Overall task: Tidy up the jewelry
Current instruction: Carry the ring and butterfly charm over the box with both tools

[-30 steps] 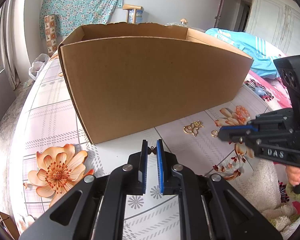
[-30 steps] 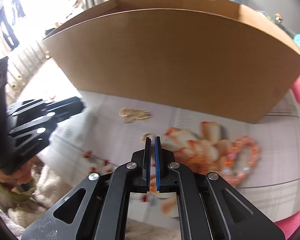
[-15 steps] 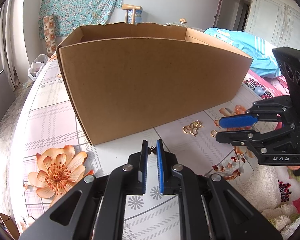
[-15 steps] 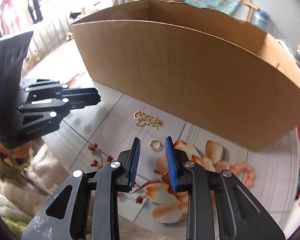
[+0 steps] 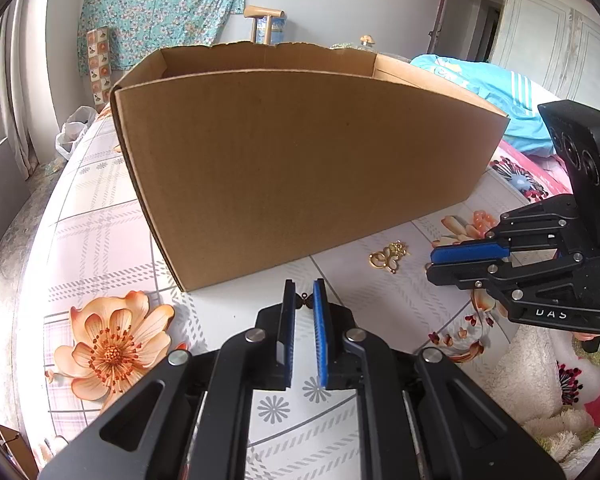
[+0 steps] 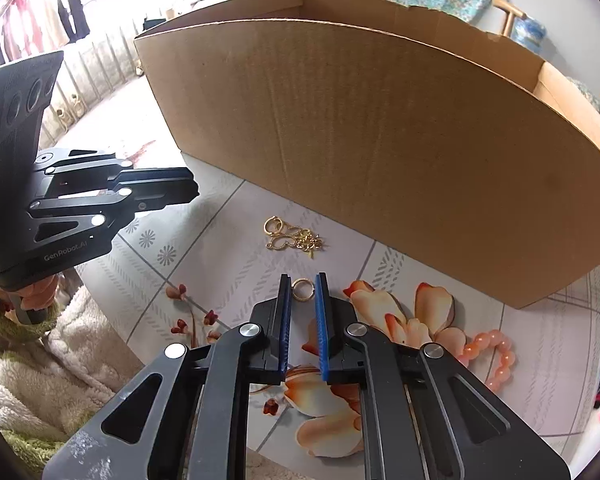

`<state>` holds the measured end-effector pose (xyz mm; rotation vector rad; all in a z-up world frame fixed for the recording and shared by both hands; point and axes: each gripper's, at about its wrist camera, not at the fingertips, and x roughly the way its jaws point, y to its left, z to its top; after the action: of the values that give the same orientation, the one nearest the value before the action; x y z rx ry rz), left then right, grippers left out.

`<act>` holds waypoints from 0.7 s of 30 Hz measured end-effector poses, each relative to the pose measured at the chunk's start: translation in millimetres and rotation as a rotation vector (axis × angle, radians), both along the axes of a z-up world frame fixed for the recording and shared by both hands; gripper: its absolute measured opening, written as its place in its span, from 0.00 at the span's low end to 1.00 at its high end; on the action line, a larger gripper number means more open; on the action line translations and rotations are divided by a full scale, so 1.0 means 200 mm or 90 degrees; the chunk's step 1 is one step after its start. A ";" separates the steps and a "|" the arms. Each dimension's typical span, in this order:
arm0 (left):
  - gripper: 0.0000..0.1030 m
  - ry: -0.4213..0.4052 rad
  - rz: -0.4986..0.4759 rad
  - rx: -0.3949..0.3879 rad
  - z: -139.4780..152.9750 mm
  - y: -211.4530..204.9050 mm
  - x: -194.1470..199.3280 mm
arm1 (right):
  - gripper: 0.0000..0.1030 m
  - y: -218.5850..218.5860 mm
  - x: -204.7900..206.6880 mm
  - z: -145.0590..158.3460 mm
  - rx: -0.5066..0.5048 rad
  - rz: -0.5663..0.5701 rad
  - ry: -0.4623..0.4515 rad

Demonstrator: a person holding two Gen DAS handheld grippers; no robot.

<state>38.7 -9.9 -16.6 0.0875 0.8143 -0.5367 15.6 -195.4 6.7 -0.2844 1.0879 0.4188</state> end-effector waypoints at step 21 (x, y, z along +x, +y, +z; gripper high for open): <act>0.08 -0.019 -0.099 -0.112 0.66 0.04 0.17 | 0.10 -0.20 0.22 0.67 0.165 0.024 -0.088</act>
<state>73.2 -1.4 115.3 -0.0035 0.7315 -0.7504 60.1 -236.1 140.5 -0.1017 0.8836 0.5599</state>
